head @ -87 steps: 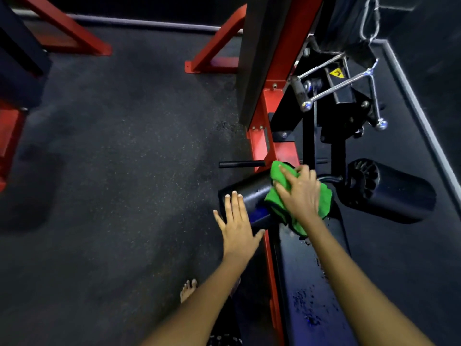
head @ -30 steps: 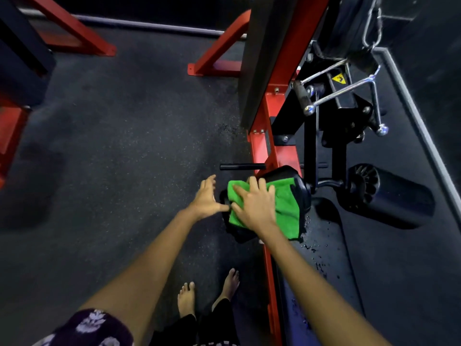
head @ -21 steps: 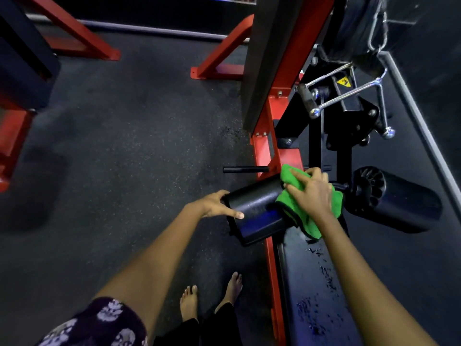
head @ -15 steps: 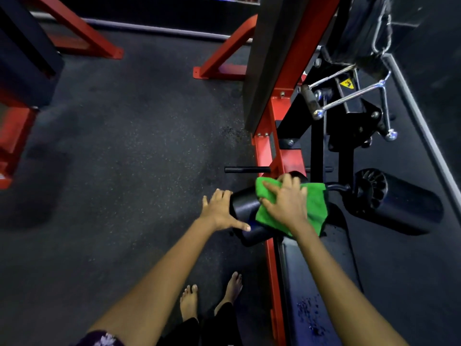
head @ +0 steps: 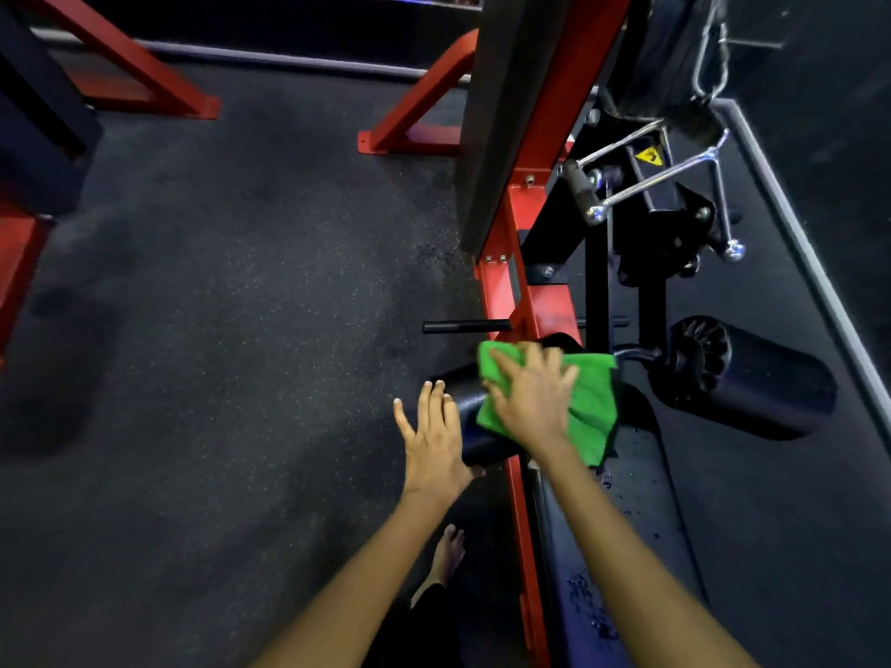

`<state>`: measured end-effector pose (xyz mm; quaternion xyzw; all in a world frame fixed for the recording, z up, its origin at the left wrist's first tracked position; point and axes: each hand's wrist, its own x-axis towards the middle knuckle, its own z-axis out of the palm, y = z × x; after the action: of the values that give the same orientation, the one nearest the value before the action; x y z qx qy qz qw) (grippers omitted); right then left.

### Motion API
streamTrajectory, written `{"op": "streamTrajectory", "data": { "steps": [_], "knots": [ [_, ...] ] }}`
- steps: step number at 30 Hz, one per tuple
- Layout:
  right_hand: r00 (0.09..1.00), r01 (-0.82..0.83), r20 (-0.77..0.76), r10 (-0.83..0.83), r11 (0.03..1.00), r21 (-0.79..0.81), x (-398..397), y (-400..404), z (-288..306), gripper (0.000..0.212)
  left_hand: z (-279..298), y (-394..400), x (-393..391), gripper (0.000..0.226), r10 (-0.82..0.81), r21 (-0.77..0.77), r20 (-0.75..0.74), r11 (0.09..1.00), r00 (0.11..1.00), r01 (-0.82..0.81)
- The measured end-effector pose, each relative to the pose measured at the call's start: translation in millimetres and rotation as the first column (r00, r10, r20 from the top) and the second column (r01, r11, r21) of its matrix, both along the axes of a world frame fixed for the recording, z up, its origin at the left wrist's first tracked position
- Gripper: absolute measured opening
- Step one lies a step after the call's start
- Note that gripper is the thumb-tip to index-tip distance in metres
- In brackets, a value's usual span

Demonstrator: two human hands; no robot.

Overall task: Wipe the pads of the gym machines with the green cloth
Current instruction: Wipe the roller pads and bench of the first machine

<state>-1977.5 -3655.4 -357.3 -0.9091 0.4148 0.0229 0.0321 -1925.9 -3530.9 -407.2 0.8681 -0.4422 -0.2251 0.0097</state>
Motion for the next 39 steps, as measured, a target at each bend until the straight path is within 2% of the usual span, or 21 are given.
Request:
{"op": "streamTrajectory", "data": {
  "steps": [3,5,7,9,11,13,16,18,19,20,22,25,29,30,33,34,35,37,38,39],
  "knots": [
    [0.95,-0.309,0.034,0.311,0.949,-0.054,-14.1,33.4,-20.1,0.047,3.0,2.3,9.9,0.1,0.047,-0.158,-0.133,0.985,0.99,-0.068],
    [0.919,-0.391,-0.006,0.393,0.912,-0.12,-37.1,19.9,-23.6,0.053,0.3,8.7,23.8,0.096,0.011,-0.273,-0.24,0.959,0.971,-0.079],
    [0.96,-0.28,-0.022,0.28,0.946,-0.165,-54.3,-6.1,-21.7,0.058,-0.6,15.2,44.2,0.103,-0.047,-0.363,-0.291,0.929,0.956,-0.065],
    [0.999,0.012,0.047,-0.009,0.997,-0.082,-50.5,-16.1,-15.3,0.061,-0.9,15.9,61.7,0.1,-0.093,-0.401,-0.356,0.914,0.93,-0.062],
    [0.978,0.197,0.071,-0.194,0.98,-0.032,-31.1,1.1,-17.2,0.057,-1.3,10.3,73.5,0.089,-0.067,-0.419,-0.477,0.894,0.877,-0.16],
    [0.984,0.164,0.073,-0.162,0.986,-0.025,-15.6,32.4,-21.5,0.053,3.3,-2.3,77.0,0.082,-0.028,-0.399,-0.58,0.881,0.814,-0.254],
    [0.991,-0.114,0.061,0.117,0.992,-0.06,-16.1,68.6,-28.9,0.051,9.4,-15.7,74.2,0.07,0.062,-0.29,-0.679,0.893,0.731,-0.345],
    [0.97,-0.222,0.089,0.228,0.973,-0.071,-27.8,61.0,-31.1,0.052,12.6,-20.0,68.1,0.074,0.101,-0.217,-0.725,0.905,0.681,-0.365],
    [0.974,-0.201,0.09,0.209,0.976,-0.086,-34.9,49.4,-29.4,0.051,13.2,-20.3,64.3,0.078,0.109,-0.187,-0.727,0.918,0.678,-0.348],
    [0.986,-0.128,0.091,0.138,0.986,-0.106,-42.1,35.7,-26.2,0.05,13.2,-19.5,61.1,0.081,0.098,-0.176,-0.704,0.936,0.704,-0.306],
    [0.983,0.125,0.145,-0.109,0.986,-0.107,-52.9,0.6,-16.4,0.048,10.6,-17.7,57.9,0.091,0.01,-0.197,-0.567,0.969,0.823,-0.147],
    [0.905,0.401,0.147,-0.399,0.916,0.017,-61.2,-49.4,0.4,0.052,14.5,-21.5,51.2,0.118,-0.136,-0.137,-0.285,0.986,0.949,0.1],
    [0.784,0.592,0.136,-0.606,0.795,0.13,-43.6,-54.1,3.3,0.054,28.3,-28.0,32.9,0.124,-0.101,-0.011,-0.15,0.995,0.983,0.101],
    [0.775,0.609,0.129,-0.619,0.785,0.111,-37.9,-42.5,0.5,0.055,29.8,-26.6,28.3,0.124,-0.085,0.005,-0.121,0.996,0.989,0.086],
    [0.903,0.417,0.108,-0.415,0.909,0.006,-41.6,-13.7,-4.6,0.054,33.0,-20.6,11.9,0.123,-0.06,0.068,-0.026,0.996,0.998,0.062],
    [0.917,0.386,0.105,-0.385,0.923,0.012,-47.6,-21.7,-3.4,0.052,34.5,-20.9,5.6,0.123,-0.066,0.1,0.008,0.993,0.998,0.065],
    [0.9,0.422,0.101,-0.424,0.906,0.044,-51.2,-36.0,-1.7,0.051,36.0,-20.6,-1.3,0.121,-0.078,0.137,0.038,0.988,0.996,0.072],
    [0.791,0.597,0.076,-0.607,0.793,0.126,-49.3,-64.3,3.4,0.051,37.0,-20.1,-13.7,0.115,-0.09,0.194,0.084,0.978,0.992,0.072],
    [0.763,0.636,0.05,-0.644,0.763,0.116,-44.2,-69.4,4.9,0.051,36.7,-19.3,-18.5,0.112,-0.081,0.204,0.101,0.977,0.992,0.059],
    [0.783,0.619,0.025,-0.621,0.783,0.063,-37.6,-66.0,4.8,0.05,36.1,-18.0,-22.7,0.11,-0.07,0.207,0.111,0.977,0.991,0.045]
  ]
}}
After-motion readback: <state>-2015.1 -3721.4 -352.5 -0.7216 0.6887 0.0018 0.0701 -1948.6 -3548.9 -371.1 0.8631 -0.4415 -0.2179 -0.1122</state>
